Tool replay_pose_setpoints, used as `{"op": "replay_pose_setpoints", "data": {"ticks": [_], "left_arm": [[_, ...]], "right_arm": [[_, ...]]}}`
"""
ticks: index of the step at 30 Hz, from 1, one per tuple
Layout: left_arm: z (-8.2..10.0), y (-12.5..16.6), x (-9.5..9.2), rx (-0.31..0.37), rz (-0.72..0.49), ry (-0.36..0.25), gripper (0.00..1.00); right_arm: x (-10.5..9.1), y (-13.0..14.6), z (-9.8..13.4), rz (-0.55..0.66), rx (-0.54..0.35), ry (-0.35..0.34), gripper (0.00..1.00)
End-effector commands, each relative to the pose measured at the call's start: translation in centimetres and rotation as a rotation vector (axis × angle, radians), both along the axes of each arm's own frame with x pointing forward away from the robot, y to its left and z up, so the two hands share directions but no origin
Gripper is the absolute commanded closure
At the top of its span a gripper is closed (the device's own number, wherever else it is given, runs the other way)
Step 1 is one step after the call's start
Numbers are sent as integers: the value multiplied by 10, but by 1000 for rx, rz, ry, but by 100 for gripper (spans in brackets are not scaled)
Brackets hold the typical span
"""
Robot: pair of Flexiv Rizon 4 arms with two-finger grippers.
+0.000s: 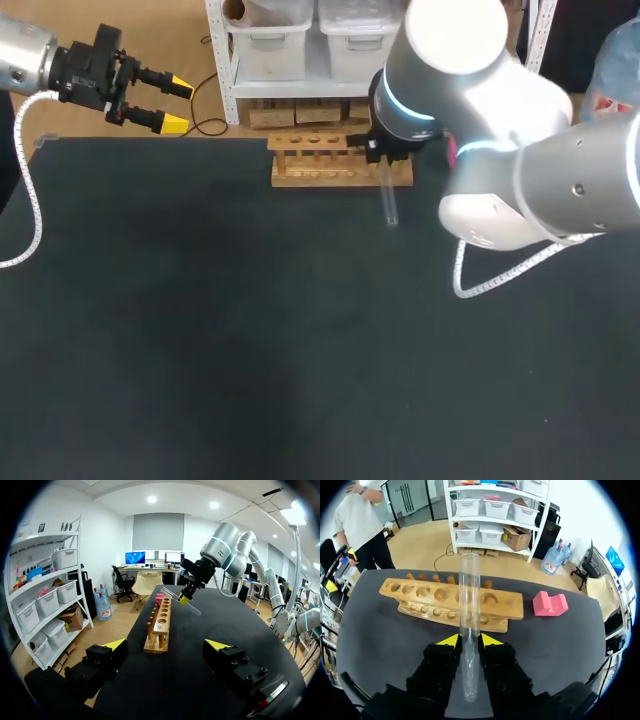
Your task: Grasp the test tube, adjust it, and insert it.
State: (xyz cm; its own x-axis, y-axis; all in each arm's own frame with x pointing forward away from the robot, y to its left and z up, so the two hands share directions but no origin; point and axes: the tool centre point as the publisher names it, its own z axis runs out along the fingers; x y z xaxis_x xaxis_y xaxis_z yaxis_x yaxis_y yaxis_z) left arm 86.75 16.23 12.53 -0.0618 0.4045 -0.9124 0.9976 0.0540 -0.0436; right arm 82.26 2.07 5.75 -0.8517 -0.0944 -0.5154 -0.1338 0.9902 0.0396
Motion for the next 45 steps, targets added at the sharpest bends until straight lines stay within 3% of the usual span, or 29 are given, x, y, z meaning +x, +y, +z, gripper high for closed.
{"op": "replay_pose_setpoints", "data": {"ticks": [1, 23, 45], "left_arm": [[0, 0, 2, 1, -3, 0, 0], [0, 0, 2, 1, -3, 0, 0], [0, 0, 2, 1, -3, 0, 0]], "right_arm": [[-18, -9, 11, -13, 4, -48, 100], [-47, -55, 66, -119, 26, -223, 100], [-60, -84, 82, -154, -14, -265, 100]]}}
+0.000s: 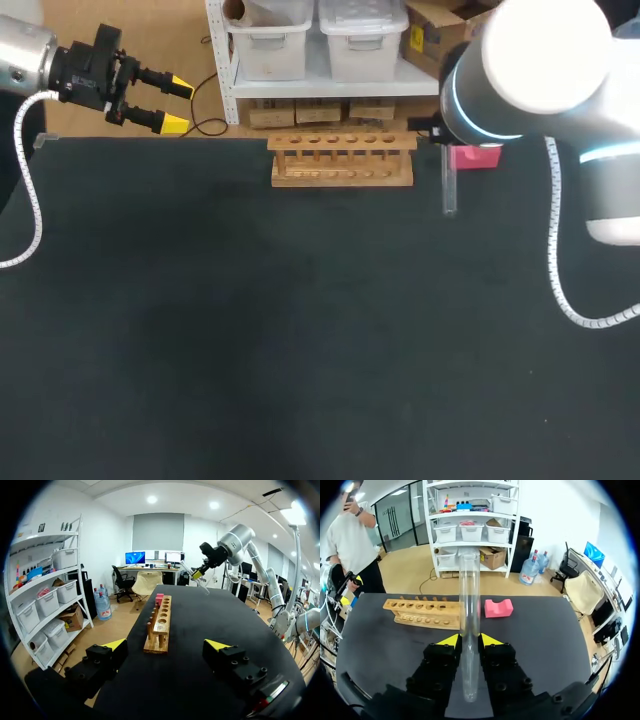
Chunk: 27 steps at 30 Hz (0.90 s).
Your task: Grasp the test tube, adjust it, and insert it.
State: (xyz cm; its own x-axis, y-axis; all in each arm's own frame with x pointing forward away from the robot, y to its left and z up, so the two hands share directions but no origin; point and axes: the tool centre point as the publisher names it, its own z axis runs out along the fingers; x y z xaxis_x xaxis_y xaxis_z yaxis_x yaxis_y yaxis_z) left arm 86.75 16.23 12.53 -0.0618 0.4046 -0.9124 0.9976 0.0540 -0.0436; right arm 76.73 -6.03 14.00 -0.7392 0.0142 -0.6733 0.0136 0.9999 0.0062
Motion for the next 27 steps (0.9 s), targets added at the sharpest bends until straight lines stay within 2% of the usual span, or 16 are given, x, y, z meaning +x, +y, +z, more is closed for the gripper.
{"op": "replay_pose_setpoints", "data": {"ticks": [1, 27], "left_arm": [[0, 0, 2, 1, -3, 0, 0], [0, 0, 2, 1, -3, 0, 0]], "right_arm": [[-5, -3, 0, -3, 4, -67, 100], [-5, -3, 1, 4, 9, -65, 100]]}}
